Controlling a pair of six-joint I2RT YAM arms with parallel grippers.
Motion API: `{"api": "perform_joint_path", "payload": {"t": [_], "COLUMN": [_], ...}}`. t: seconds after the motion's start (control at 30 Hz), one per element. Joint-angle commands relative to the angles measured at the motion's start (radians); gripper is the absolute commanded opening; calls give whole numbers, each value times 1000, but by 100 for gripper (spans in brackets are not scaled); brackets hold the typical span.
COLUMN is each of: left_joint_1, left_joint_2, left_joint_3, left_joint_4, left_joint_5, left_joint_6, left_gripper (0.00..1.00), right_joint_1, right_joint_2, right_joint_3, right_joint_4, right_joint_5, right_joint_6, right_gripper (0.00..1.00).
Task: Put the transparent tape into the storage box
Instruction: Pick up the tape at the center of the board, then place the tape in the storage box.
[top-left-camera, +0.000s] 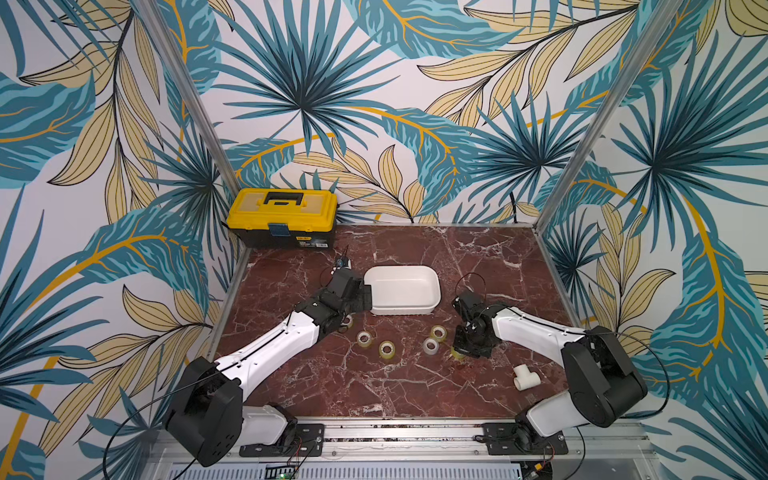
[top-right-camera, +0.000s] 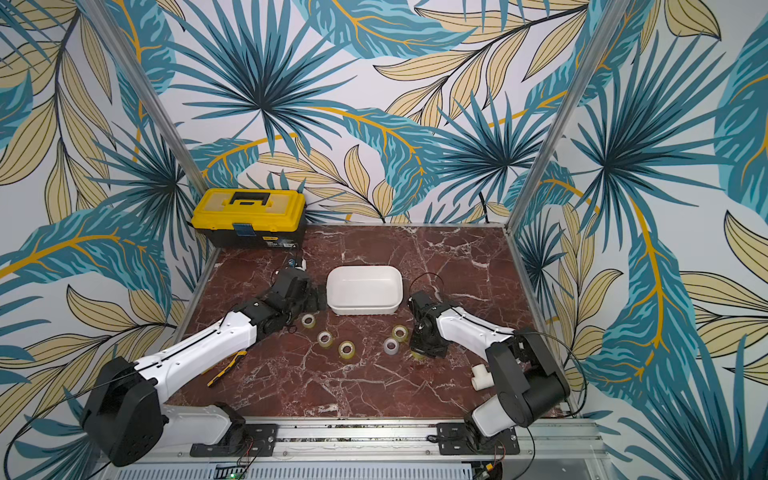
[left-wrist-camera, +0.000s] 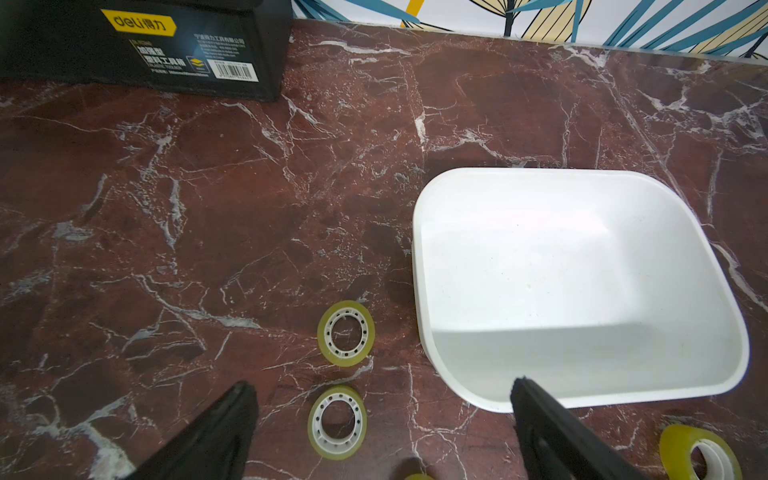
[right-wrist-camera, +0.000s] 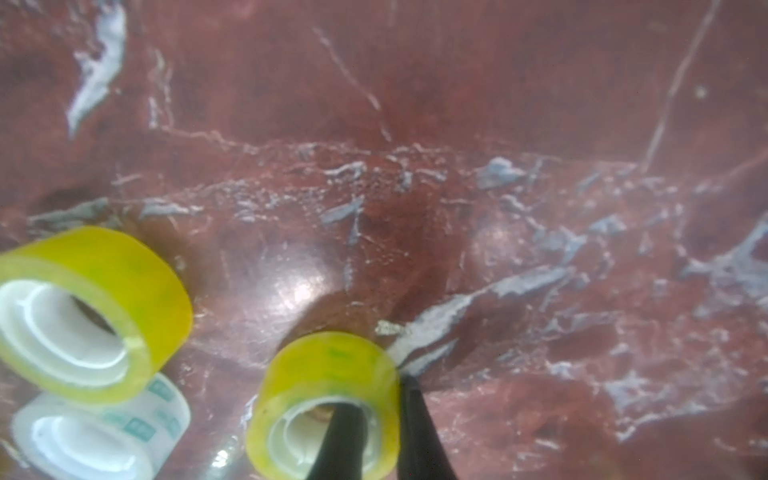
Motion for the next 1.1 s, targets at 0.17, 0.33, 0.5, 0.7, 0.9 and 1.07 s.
{"api": "perform_joint_path", "payload": {"t": [0.17, 0.33, 0.5, 0.7, 0.9, 1.07], "left_joint_1": [5, 7, 15, 14, 14, 16], "left_joint_2": [-38, -68, -81, -88, -82, -76], "left_joint_3": [23, 18, 42, 58, 66, 68], "left_joint_4": [2, 5, -33, -55, -70, -77], "left_joint_5": [-35, -45, -44, -31, -21, -10], "left_joint_6": [36, 60, 62, 64, 61, 59], "left_gripper": [100, 100, 100, 100, 100, 100], "right_joint_1": [1, 0, 2, 1, 25, 56], "right_joint_2": [-50, -77, -13, 108, 289, 460], "right_joint_3": [110, 273, 468, 698, 920, 1084], "right_joint_4": [-150, -279, -369, -401, -401, -402], "right_joint_5": [61, 99, 86, 78, 87, 118], "right_joint_6": [-71, -127, -183, -240, -302, -345], "right_gripper": [0, 0, 0, 0, 0, 0]}}
